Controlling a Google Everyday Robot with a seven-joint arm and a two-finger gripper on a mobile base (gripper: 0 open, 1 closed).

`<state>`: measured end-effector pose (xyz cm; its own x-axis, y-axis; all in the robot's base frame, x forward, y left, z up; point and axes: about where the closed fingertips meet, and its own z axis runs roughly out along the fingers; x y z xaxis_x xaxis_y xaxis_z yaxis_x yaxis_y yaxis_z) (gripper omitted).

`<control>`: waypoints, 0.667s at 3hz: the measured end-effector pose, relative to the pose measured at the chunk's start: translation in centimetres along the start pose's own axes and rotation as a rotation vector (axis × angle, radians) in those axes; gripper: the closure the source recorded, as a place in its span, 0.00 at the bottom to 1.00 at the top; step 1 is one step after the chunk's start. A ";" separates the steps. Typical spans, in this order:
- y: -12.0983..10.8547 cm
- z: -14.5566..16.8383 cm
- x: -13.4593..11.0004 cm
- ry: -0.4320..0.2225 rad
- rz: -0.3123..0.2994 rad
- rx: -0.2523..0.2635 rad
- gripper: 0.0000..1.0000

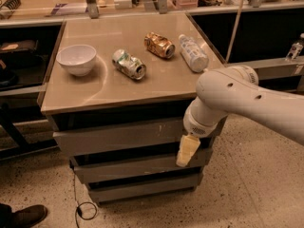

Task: Open top drawer

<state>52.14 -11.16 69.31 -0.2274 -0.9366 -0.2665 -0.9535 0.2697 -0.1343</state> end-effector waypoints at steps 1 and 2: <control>-1.6 2.2 0.0 0.014 -0.008 0.011 0.00; -2.1 3.1 -0.2 0.019 -0.018 0.011 0.00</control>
Offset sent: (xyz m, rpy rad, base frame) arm 0.0310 0.0012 -0.0276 -0.0227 -0.0151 0.0030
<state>54.81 -10.90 66.70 -0.2139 -0.9454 -0.2459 -0.9553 0.2550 -0.1493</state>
